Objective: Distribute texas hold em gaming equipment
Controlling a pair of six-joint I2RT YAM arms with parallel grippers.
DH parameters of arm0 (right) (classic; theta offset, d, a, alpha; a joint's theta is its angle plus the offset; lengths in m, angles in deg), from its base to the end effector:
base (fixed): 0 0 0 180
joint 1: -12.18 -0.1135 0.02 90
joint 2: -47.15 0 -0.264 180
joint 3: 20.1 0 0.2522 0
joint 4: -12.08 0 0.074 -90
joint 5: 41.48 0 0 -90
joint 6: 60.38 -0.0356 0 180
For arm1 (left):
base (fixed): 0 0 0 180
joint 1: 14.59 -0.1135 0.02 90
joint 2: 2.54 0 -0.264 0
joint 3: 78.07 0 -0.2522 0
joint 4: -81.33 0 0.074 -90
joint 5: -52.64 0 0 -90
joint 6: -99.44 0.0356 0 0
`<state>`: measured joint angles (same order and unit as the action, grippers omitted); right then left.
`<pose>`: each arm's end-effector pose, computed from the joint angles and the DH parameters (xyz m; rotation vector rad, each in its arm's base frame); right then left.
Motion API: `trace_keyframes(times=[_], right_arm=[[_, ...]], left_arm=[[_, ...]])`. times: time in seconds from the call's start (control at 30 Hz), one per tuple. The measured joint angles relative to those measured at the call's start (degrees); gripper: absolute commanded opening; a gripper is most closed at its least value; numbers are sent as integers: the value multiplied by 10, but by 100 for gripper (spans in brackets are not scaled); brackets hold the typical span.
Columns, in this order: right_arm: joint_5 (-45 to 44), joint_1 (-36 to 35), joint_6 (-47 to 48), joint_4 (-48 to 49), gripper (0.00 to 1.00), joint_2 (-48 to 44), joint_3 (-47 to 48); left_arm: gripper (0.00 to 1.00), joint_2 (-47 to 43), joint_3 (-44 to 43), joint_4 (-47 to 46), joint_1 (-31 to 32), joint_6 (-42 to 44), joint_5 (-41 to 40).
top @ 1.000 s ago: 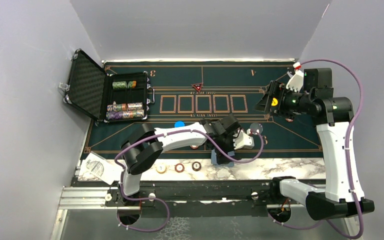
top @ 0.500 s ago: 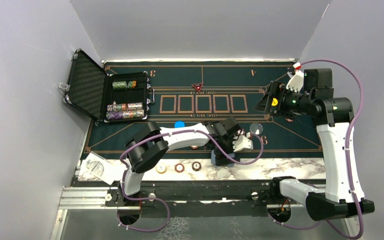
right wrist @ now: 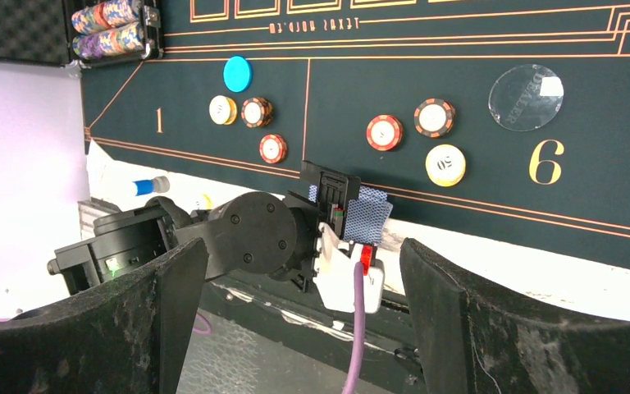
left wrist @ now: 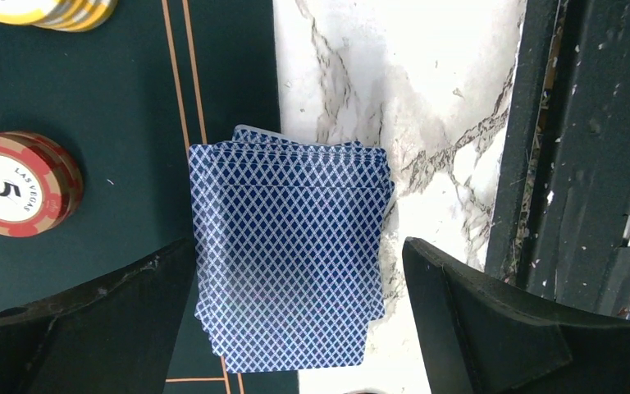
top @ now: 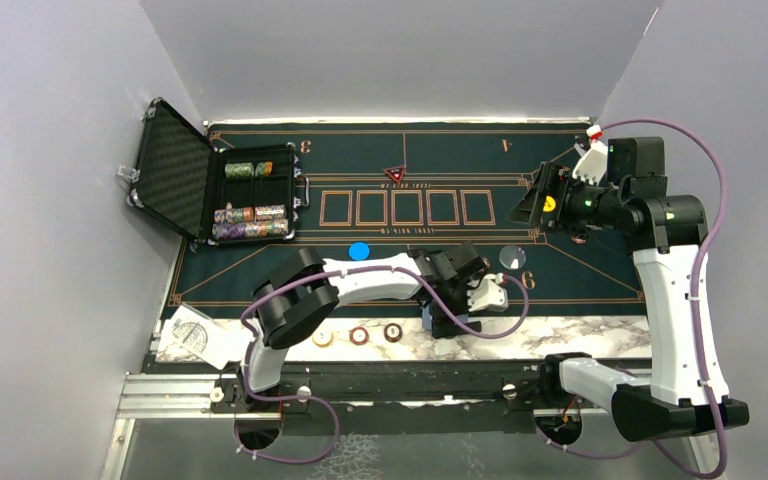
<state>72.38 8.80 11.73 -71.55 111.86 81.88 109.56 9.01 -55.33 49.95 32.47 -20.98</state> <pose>0.1803 0.0251 0.4278 0.1011 2.3914 0.6715 0.1661 -0.3722 0.1793 1.9588 1.9049 -0.6041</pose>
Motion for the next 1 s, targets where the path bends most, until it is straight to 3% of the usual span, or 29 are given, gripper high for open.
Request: trace_keyframes(times=[0.43,0.67,1.0], right_arm=[[0,0,0,0,88,0,0],[0,0,0,0,88,0,0],[0,0,0,1,88,0,0]], left_arm=[[89,-4,35,-37,27,4,-89],[64,-6,45,-69,32,10,-99],[36,-24,79,-110,36,30,-100]])
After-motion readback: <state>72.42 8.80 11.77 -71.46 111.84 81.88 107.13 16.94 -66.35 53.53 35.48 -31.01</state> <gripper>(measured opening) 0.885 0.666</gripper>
